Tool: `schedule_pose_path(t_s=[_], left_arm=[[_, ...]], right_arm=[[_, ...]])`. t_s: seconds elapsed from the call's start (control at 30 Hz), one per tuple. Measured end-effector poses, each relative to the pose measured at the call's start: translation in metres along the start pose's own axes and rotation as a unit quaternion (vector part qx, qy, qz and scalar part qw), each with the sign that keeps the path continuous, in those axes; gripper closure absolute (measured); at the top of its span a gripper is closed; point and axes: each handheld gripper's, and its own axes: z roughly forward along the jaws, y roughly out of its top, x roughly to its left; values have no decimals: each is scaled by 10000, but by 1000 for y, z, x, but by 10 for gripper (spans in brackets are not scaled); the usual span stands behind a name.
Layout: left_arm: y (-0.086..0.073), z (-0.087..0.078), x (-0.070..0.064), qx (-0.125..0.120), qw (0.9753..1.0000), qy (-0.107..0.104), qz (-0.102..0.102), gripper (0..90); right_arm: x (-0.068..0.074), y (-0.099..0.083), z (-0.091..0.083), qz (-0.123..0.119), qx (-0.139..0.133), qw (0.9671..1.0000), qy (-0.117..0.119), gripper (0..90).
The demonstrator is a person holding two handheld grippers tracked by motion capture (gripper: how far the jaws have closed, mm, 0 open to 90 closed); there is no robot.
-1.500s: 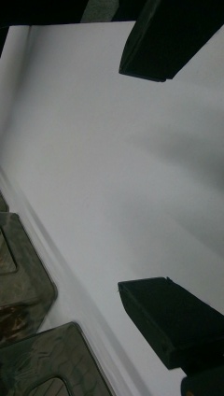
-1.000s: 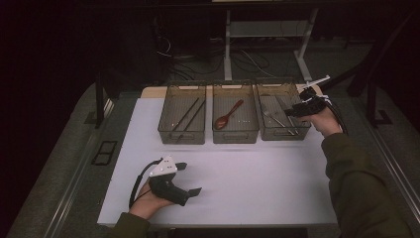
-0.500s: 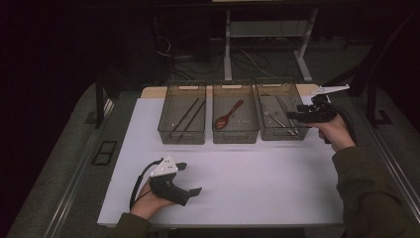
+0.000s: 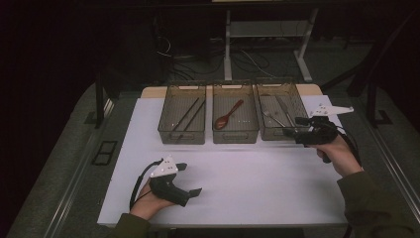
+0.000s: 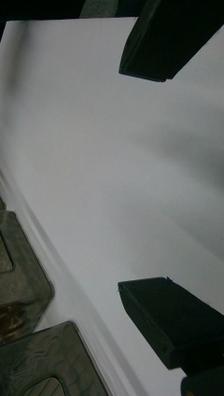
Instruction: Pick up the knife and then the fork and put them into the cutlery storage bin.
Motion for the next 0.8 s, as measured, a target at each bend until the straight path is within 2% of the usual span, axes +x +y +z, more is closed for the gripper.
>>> schedule_pose_path(t_s=[0.3,0.57,0.8], left_arm=[[0,0,-1,-1,10000,2,3,0],[0,0,-2,-5,10000,8,12,0],[-1,-1,-2,-8,10000,5,28,0]], right_arm=[[30,-22,-11,-93,-74,9994,339,241],[46,-45,-14,-68,-21,9991,426,219],[57,-62,-17,-148,24,9988,466,197]])
